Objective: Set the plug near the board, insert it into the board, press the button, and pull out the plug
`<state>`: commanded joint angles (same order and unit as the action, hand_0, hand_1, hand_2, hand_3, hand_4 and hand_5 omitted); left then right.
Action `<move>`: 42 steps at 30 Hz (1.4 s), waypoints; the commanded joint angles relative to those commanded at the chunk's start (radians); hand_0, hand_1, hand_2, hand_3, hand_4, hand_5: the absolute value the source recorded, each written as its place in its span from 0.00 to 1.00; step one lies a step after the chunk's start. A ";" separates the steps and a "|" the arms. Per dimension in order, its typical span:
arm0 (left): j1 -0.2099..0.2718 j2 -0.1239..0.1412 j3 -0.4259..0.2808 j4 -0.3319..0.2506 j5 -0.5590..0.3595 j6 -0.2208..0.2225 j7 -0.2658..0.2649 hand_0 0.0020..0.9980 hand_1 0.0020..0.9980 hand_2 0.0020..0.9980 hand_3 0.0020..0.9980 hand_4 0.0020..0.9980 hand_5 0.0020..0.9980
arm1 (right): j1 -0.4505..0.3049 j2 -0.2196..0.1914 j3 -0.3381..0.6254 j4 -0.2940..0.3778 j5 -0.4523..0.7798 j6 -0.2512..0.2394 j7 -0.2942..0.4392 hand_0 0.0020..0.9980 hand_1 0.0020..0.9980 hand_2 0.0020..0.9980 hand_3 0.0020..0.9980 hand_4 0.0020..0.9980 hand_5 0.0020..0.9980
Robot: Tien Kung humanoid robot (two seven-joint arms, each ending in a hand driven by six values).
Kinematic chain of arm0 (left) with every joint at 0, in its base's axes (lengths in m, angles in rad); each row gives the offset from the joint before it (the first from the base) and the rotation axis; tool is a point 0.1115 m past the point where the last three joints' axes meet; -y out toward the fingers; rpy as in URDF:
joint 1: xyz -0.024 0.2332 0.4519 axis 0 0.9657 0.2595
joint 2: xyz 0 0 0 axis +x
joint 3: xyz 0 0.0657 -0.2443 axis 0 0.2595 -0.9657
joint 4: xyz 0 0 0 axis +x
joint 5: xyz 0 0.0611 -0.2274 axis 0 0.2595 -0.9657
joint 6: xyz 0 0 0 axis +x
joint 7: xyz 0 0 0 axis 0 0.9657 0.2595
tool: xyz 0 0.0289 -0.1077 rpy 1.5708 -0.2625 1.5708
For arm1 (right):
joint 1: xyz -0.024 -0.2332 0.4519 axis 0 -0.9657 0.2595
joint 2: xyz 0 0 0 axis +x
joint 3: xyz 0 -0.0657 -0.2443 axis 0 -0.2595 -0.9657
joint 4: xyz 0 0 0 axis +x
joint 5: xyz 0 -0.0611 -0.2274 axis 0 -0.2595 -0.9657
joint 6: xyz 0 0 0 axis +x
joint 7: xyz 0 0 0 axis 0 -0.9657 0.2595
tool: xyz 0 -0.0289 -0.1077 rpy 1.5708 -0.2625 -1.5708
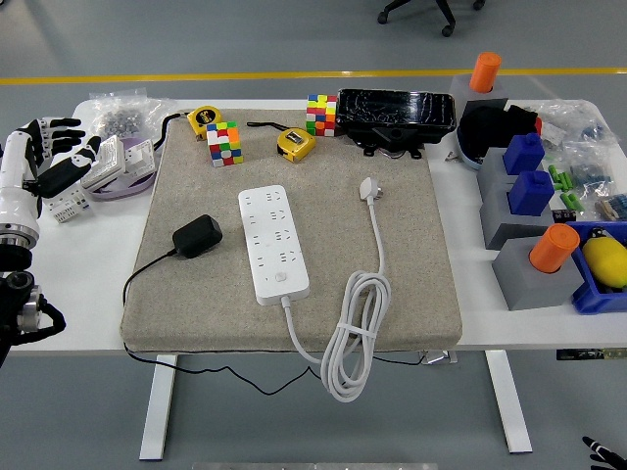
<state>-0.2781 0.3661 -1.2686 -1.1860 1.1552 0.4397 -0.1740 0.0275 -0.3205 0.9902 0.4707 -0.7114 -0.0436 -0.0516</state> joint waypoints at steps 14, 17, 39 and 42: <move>0.050 0.011 -0.076 -0.026 0.006 -0.014 0.017 0.56 0.56 0.54 0.57 0.76 0.17 | 0.023 0.002 -0.032 -0.031 0.016 0.002 -0.001 0.66 0.66 0.66 0.55 0.91 0.51; 0.057 0.008 -0.085 -0.031 0.007 -0.014 0.016 0.56 0.56 0.54 0.57 0.76 0.18 | 0.022 0.002 -0.040 -0.037 0.020 0.002 -0.001 0.66 0.66 0.66 0.55 0.91 0.51; 0.072 0.020 -0.074 -0.053 0.021 -0.022 0.028 0.56 0.56 0.54 0.57 0.76 0.18 | 0.014 0.007 -0.060 -0.046 0.030 0.003 -0.001 0.65 0.66 0.66 0.56 0.91 0.51; 0.081 0.018 -0.074 -0.059 0.023 -0.022 0.029 0.56 0.56 0.54 0.57 0.76 0.18 | 0.006 0.003 -0.056 -0.046 0.028 0.002 -0.001 0.66 0.66 0.66 0.56 0.91 0.51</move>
<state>-0.1976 0.3845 -1.3422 -1.2448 1.1778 0.4173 -0.1447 0.0333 -0.3174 0.9339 0.4249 -0.6829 -0.0415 -0.0528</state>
